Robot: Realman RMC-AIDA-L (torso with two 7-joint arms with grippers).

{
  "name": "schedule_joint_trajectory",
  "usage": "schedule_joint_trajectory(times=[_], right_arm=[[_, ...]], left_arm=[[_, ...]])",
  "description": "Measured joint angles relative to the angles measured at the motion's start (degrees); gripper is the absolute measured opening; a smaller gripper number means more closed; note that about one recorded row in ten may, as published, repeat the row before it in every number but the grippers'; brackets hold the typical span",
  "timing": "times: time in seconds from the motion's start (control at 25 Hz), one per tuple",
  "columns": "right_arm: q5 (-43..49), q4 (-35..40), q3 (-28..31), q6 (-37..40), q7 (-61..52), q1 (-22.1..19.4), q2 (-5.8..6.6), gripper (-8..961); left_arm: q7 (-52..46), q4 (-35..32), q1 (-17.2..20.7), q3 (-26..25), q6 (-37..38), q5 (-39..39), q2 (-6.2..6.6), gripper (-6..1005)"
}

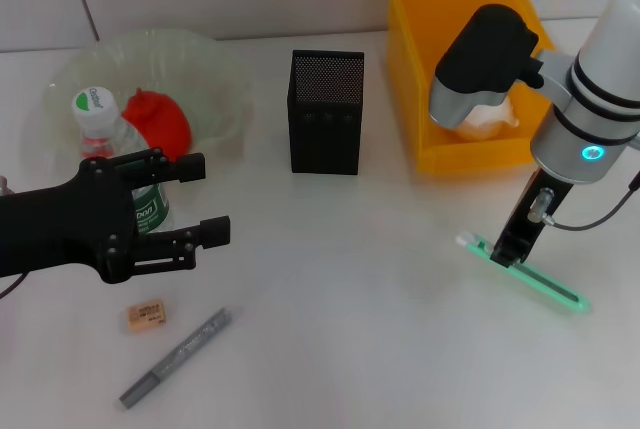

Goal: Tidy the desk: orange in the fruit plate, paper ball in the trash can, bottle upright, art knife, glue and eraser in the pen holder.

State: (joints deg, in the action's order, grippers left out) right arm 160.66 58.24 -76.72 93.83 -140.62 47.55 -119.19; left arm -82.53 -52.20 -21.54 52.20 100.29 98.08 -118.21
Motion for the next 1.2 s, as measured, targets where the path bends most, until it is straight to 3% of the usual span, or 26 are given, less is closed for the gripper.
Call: schedule_joint_trajectory(times=[0.68,1.2], right_arm=[[-0.43,11.97,3.23,1.90,-0.18,-2.86,0.08,87],[-1.96,15.95,3.97,1.47,-0.17,-2.85,0.03,89]], left_arm=[[0.00,-0.07,-0.25,0.00,-0.01,-0.06,0.00,799],[-0.17,-0.01,-0.54,0.00,-0.31,-0.04,0.00,798]])
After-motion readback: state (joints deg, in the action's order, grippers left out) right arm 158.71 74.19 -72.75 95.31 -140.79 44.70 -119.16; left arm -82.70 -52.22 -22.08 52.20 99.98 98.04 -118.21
